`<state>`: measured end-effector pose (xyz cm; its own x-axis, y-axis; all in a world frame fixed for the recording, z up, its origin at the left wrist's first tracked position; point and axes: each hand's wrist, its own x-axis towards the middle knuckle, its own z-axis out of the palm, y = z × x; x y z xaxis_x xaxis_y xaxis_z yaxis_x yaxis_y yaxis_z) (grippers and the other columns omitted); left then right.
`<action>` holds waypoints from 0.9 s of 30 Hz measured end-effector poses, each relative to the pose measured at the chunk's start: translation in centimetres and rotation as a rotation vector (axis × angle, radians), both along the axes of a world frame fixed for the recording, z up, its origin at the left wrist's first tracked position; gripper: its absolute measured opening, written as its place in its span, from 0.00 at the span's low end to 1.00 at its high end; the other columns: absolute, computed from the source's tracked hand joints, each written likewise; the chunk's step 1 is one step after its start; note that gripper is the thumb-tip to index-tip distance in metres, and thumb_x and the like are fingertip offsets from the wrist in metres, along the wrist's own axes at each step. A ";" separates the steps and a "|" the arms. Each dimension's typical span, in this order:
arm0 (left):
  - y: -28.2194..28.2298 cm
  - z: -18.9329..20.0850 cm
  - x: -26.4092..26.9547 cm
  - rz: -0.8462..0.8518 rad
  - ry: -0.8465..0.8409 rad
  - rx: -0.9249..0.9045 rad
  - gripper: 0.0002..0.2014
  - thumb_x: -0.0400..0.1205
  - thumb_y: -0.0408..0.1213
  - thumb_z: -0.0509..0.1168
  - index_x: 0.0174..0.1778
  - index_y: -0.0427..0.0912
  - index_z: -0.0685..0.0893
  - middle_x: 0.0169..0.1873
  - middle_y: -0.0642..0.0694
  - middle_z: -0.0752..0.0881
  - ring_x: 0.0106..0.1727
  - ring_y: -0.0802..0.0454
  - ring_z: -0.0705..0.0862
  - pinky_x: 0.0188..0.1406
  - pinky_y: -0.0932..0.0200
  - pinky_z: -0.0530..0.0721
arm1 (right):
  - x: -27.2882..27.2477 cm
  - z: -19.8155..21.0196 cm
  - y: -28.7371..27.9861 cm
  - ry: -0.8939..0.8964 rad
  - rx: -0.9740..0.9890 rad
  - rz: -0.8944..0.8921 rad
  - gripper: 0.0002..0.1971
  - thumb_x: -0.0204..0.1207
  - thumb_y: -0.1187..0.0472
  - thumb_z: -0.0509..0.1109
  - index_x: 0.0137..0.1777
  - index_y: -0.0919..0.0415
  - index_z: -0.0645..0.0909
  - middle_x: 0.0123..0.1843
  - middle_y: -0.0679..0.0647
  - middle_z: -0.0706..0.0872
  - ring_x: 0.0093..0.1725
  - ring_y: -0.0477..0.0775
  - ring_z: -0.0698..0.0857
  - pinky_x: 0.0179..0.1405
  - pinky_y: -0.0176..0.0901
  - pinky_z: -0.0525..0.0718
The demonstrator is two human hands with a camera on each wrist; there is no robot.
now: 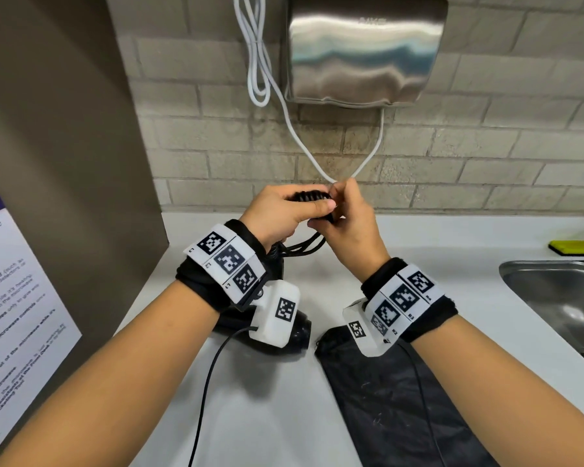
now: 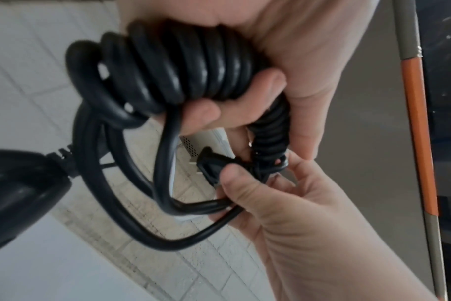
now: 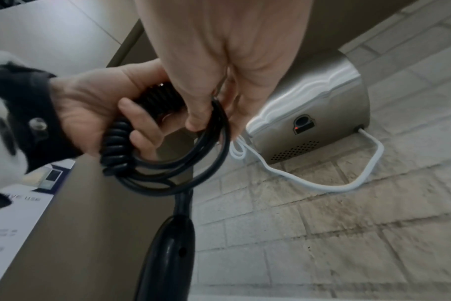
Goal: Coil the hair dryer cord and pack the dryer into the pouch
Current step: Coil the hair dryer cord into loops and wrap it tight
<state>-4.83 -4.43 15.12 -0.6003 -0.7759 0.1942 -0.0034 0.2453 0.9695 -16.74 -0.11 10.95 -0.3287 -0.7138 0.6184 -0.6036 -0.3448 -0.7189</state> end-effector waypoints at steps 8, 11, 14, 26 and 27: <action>-1.0 -0.7 -0.7 0.071 0.055 -0.088 0.15 0.70 0.23 0.73 0.52 0.36 0.87 0.33 0.49 0.85 0.24 0.67 0.80 0.22 0.78 0.73 | 0.4 -1.7 0.0 0.152 -0.075 -0.026 0.27 0.70 0.76 0.65 0.68 0.57 0.71 0.53 0.55 0.75 0.49 0.40 0.78 0.54 0.33 0.80; -1.4 -0.9 -0.9 0.078 0.037 -0.101 0.14 0.68 0.29 0.77 0.48 0.43 0.88 0.31 0.52 0.84 0.26 0.66 0.80 0.29 0.74 0.75 | 0.7 -1.9 0.1 0.215 -0.073 -0.044 0.25 0.74 0.77 0.61 0.71 0.66 0.68 0.56 0.60 0.74 0.49 0.34 0.72 0.55 0.15 0.70; -1.7 -1.1 -0.9 0.095 -0.001 -0.159 0.11 0.69 0.36 0.76 0.47 0.48 0.87 0.36 0.53 0.85 0.34 0.61 0.80 0.37 0.67 0.76 | 0.4 -1.3 -0.1 0.228 -0.054 -0.061 0.23 0.76 0.76 0.59 0.71 0.69 0.67 0.60 0.65 0.75 0.51 0.38 0.72 0.55 0.18 0.70; -1.2 -3.0 1.4 -0.097 -0.029 -0.036 0.18 0.85 0.48 0.48 0.70 0.53 0.72 0.61 0.62 0.78 0.59 0.68 0.76 0.59 0.76 0.67 | -1.7 -0.9 -0.1 0.189 0.024 -0.013 0.26 0.74 0.79 0.60 0.72 0.66 0.68 0.56 0.59 0.79 0.57 0.58 0.80 0.61 0.42 0.75; -1.5 -4.0 1.6 -0.077 -0.066 -0.013 0.25 0.83 0.56 0.46 0.74 0.53 0.69 0.66 0.61 0.74 0.67 0.64 0.72 0.65 0.73 0.61 | -1.8 -1.0 -0.1 0.176 0.017 -0.011 0.25 0.74 0.79 0.60 0.71 0.66 0.68 0.54 0.56 0.79 0.54 0.58 0.81 0.59 0.43 0.76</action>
<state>-3.27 -5.91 11.13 -0.6700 -0.7244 0.1621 -0.0477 0.2599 0.9644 -18.58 -0.23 9.93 -0.2248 -0.7217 0.6547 -0.7242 -0.3257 -0.6078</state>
